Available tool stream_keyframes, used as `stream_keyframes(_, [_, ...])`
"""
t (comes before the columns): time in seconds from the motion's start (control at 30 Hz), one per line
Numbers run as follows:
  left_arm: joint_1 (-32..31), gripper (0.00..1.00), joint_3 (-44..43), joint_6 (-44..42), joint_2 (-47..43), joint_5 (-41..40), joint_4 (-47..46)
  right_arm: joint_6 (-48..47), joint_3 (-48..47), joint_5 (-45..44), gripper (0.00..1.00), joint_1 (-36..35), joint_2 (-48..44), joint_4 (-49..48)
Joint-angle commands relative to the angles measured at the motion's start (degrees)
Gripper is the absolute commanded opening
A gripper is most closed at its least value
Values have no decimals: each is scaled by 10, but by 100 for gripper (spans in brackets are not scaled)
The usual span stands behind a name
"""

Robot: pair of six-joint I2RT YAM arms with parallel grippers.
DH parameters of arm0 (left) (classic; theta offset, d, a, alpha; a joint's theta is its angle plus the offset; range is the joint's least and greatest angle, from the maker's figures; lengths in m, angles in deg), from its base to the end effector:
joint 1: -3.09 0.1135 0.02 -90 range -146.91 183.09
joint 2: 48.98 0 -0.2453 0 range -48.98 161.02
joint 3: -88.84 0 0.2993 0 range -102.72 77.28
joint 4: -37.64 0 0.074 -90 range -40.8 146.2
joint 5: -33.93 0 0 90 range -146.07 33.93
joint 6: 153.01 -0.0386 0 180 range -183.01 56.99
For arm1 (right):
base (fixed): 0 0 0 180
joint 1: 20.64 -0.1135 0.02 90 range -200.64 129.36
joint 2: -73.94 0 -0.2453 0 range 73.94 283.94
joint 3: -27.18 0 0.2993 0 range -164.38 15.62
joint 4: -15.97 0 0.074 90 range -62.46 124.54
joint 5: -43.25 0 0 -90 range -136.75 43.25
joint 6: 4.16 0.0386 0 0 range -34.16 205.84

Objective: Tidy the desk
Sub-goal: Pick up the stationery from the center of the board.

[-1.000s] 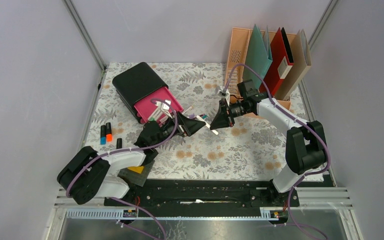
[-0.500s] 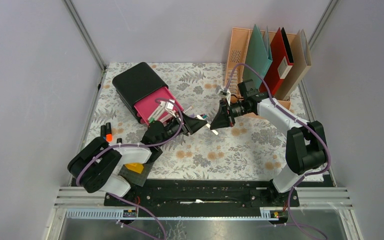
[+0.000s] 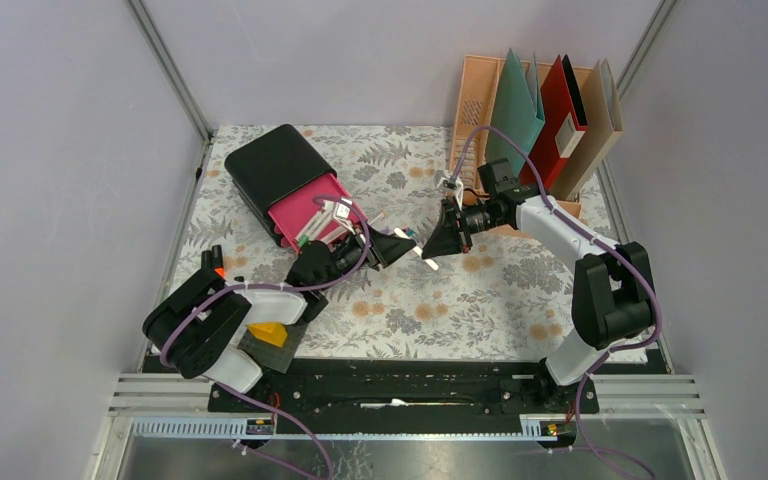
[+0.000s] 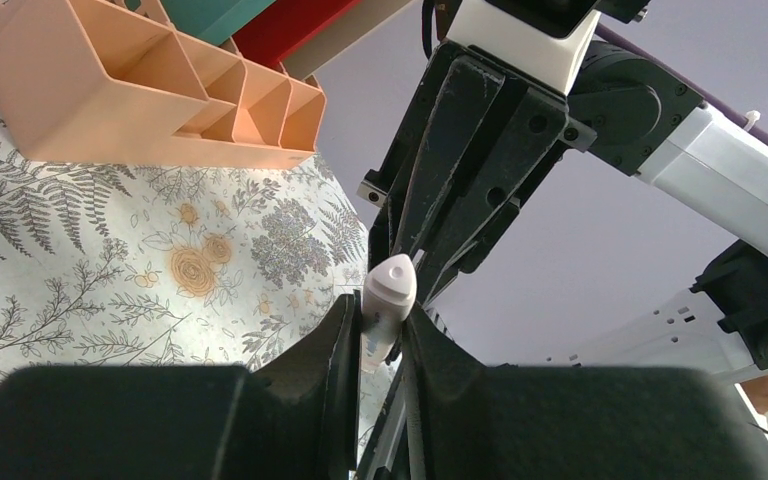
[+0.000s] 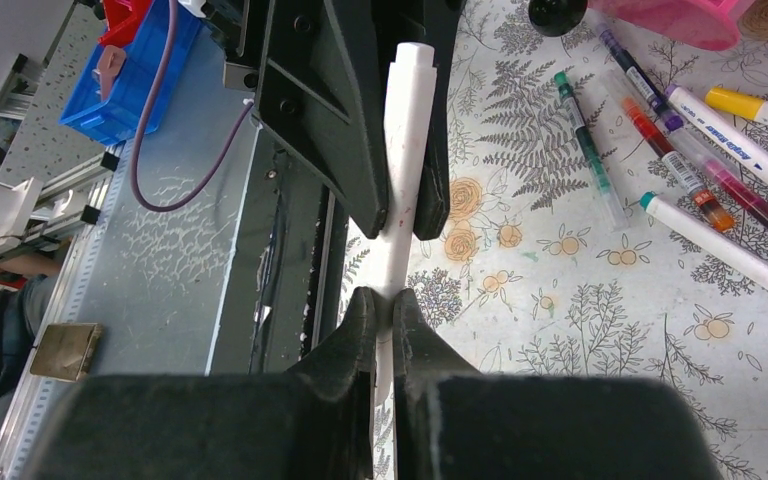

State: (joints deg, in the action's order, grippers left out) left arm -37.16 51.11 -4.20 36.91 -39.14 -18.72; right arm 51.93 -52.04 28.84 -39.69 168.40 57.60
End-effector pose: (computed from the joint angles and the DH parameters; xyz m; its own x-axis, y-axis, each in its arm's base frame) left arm 0.2308 -0.2101 0.1510 -0.6606 -0.5130 -0.5481 0.5272 0.2029 -0.8252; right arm 0.3409 0.1573 0.2094 -0.3325 -0.2617 -0.9061 -0.9243 -0.1007 0.3682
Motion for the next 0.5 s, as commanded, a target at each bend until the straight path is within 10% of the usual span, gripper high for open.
stream_keyframes(0.0, [-3, 4, -20, 10, 6, 16, -54, -10, -18, 25, 0, -3, -22, 0])
stream_keyframes(0.17, [-3, 0, -20, 10, 4, 18, -54, -11, -15, 19, 3, -3, -23, -2])
stream_keyframes(0.33, [-3, 0, -17, -8, -17, 2, -14, -12, -7, 4, 57, -3, -31, -7])
stream_keyframes(0.47, [-3, 0, -17, -42, -56, -26, 57, -15, 4, -13, 72, -3, -43, -17])
